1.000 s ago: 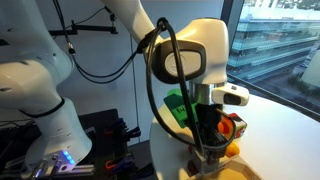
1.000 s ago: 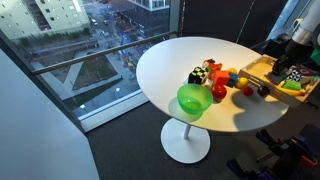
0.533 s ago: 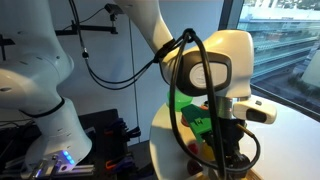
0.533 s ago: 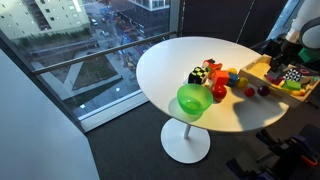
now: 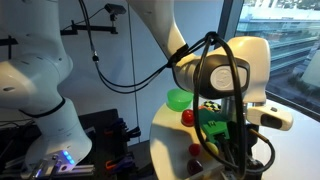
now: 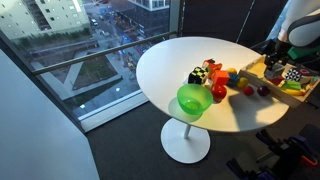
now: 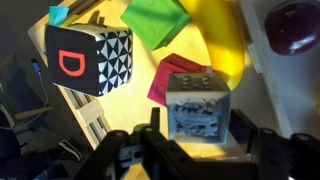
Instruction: Put the grey block in the box
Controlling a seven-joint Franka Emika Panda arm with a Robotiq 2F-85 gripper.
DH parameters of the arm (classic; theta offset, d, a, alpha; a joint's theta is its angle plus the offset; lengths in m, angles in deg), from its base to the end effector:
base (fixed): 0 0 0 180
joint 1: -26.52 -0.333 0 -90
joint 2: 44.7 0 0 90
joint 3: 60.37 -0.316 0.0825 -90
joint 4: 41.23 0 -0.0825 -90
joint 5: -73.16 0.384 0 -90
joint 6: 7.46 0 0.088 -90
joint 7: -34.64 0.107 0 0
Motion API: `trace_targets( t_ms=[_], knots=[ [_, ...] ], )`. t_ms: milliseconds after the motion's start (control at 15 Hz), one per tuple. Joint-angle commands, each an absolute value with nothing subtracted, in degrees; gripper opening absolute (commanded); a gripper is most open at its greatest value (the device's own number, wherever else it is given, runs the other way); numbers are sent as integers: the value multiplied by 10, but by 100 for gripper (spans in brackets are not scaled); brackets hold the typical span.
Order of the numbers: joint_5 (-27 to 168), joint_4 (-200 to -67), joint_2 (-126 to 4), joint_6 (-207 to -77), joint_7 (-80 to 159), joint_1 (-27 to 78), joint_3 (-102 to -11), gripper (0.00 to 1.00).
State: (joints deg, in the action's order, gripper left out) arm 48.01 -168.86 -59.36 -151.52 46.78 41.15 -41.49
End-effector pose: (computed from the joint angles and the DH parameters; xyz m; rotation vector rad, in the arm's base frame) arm 0.4619 -0.3014 0.2670 2.7321 -0.5985 -0.0477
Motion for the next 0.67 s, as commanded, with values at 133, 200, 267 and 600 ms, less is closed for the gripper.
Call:
trace_targets(
  t_ms=[133, 200, 267, 600],
  knots=[
    [479, -1686, -577, -1476, 466, 389, -412, 100],
    [482, -1691, -570, -1469, 459, 386, -416, 100],
    [483, -1694, -565, -1461, 455, 384, -418, 100],
    [524, -1707, -522, -1393, 394, 380, -445, 100]
  ],
)
